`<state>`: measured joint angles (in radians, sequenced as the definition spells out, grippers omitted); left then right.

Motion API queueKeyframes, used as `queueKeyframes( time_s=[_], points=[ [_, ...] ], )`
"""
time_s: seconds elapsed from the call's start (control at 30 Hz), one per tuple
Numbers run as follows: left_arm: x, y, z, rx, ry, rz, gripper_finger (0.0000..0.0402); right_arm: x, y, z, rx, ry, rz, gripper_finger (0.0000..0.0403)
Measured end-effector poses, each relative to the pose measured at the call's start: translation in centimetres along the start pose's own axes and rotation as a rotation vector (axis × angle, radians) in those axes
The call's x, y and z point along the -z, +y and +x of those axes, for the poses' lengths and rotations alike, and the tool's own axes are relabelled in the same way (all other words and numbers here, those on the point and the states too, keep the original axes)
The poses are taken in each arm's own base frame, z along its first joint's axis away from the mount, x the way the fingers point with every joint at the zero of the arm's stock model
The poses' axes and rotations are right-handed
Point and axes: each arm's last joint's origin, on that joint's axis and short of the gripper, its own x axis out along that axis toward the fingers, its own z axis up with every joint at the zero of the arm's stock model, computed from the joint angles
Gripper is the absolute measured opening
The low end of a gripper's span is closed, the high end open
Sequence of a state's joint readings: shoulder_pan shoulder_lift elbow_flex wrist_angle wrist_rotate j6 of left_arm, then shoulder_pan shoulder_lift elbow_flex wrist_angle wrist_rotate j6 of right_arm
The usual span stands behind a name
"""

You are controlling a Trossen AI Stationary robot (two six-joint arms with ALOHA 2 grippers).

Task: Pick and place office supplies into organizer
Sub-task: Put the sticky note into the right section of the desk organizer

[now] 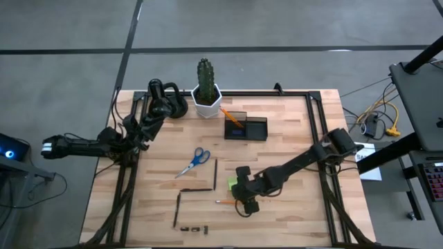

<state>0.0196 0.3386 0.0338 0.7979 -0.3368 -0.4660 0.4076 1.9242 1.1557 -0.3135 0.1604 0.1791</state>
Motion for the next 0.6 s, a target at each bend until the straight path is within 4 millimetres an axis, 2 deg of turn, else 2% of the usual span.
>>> queueKeyframes(
  time_s=[0.17,0.6],
  points=[
    [0.0,0.0,0.0,0.0,-0.002,-0.001,0.013,0.4,0.0,0.7,0.005,0.025,-0.004,0.0201],
    [0.0,0.0,0.0,-0.001,0.0,0.0,0.013,0.1,-1.0,0.7,0.075,0.014,-0.016,0.0201]
  ],
)
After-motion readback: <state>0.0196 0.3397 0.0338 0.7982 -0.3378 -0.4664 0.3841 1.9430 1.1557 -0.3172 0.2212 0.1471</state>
